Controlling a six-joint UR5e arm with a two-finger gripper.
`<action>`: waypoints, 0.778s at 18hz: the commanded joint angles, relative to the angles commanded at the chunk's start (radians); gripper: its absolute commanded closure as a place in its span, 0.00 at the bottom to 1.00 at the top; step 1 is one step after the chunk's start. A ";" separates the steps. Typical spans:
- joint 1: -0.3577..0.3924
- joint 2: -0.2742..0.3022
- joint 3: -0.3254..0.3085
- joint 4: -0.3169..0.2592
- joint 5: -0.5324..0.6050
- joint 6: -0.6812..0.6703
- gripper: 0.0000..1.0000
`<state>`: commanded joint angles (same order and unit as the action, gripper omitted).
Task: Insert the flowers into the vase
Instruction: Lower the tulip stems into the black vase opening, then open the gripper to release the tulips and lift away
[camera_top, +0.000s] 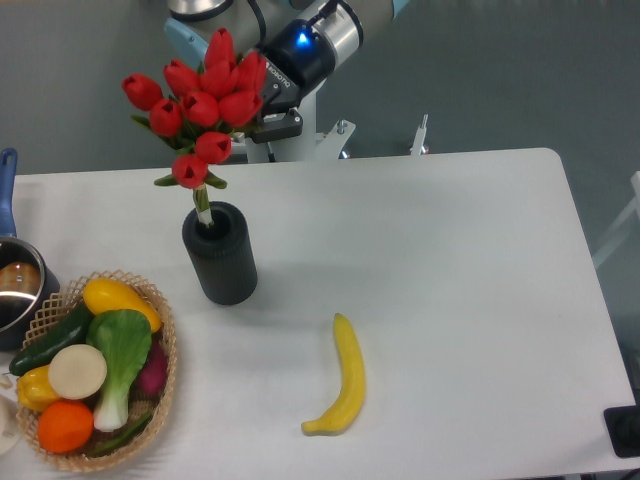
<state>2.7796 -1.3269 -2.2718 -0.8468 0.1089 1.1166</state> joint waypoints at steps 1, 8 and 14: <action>0.000 0.000 -0.006 0.000 0.008 0.012 1.00; -0.003 -0.034 -0.037 -0.002 0.051 0.022 0.96; -0.006 -0.097 -0.041 -0.003 0.073 0.106 0.78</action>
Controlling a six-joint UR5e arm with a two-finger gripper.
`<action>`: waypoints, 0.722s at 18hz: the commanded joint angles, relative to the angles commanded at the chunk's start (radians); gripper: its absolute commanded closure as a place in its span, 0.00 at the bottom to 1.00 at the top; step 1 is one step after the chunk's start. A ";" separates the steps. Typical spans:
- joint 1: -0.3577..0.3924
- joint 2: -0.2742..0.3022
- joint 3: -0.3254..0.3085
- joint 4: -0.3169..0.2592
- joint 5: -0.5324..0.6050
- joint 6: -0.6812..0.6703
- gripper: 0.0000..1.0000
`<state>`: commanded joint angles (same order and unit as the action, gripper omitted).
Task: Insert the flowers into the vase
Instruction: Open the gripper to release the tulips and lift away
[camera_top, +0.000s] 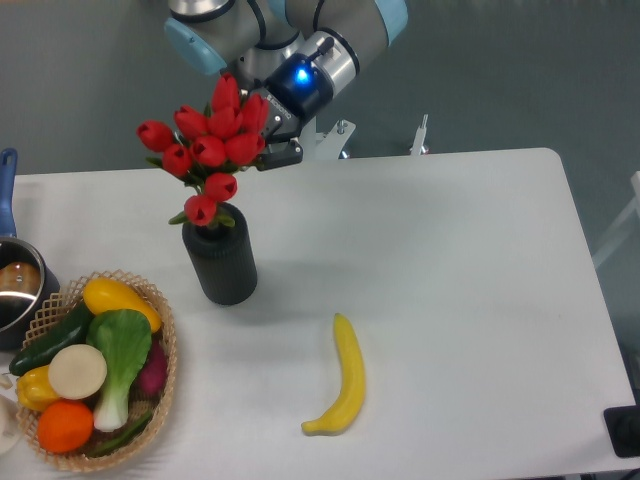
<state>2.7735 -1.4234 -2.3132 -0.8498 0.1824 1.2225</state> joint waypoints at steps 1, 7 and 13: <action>-0.009 -0.006 -0.002 0.002 0.020 0.002 0.77; -0.028 -0.032 -0.003 0.000 0.083 -0.001 0.37; -0.040 -0.020 -0.005 0.000 0.163 -0.006 0.00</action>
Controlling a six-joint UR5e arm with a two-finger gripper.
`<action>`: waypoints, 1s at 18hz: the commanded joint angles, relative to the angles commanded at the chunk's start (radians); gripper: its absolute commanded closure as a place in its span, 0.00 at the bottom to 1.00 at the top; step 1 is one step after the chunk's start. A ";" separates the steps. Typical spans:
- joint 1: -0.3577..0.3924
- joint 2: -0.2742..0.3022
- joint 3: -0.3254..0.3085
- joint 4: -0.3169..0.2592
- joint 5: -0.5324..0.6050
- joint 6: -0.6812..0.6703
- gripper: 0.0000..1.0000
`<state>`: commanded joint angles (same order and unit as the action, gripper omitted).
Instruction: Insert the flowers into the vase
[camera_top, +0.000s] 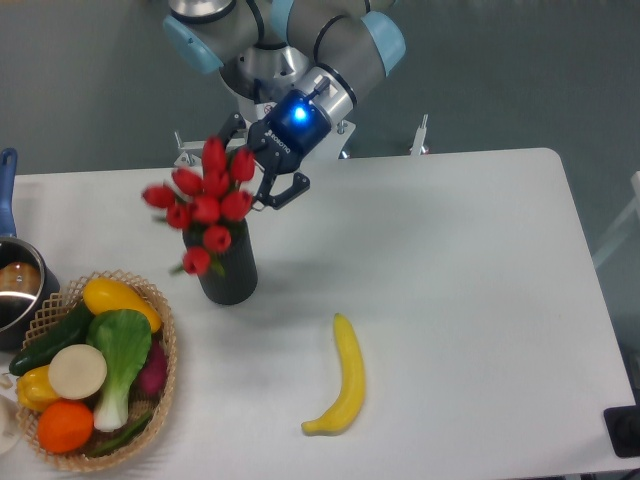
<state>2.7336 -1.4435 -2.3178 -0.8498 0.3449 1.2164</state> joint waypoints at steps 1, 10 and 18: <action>0.000 0.002 0.000 0.000 0.017 0.000 0.00; 0.012 0.087 -0.003 -0.008 0.135 -0.005 0.00; 0.031 0.147 0.075 -0.009 0.470 -0.005 0.00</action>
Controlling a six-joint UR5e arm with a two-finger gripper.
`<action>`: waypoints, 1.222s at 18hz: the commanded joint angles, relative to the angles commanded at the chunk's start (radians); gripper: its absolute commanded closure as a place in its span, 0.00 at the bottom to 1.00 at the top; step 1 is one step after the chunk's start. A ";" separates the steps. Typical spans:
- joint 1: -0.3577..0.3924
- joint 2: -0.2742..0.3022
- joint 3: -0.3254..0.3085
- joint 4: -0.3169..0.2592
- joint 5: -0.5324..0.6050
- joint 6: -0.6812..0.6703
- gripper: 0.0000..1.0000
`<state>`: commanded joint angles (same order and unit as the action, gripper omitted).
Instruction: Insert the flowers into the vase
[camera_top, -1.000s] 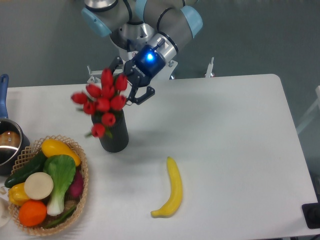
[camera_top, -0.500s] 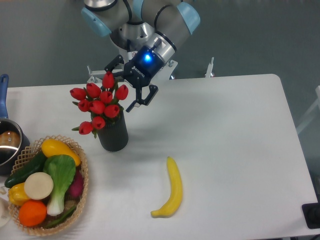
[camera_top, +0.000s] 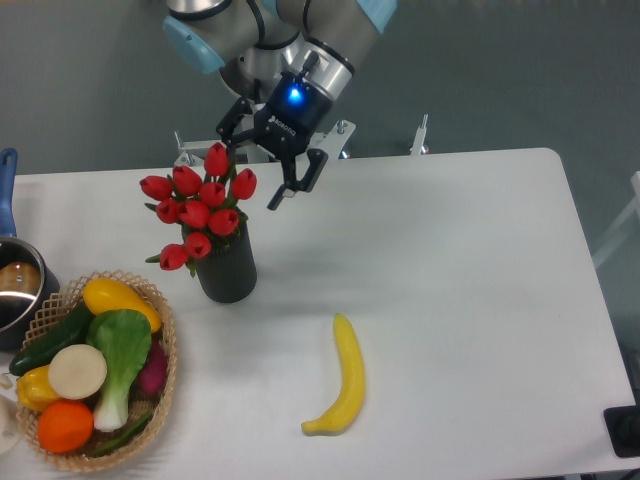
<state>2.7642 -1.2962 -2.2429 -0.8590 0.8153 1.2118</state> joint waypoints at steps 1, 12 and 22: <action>0.002 -0.009 0.017 0.000 0.072 0.006 0.00; 0.166 -0.243 0.229 0.002 0.325 0.037 0.00; 0.167 -0.532 0.454 0.011 0.610 0.251 0.00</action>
<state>2.9314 -1.8281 -1.7890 -0.8483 1.4249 1.4633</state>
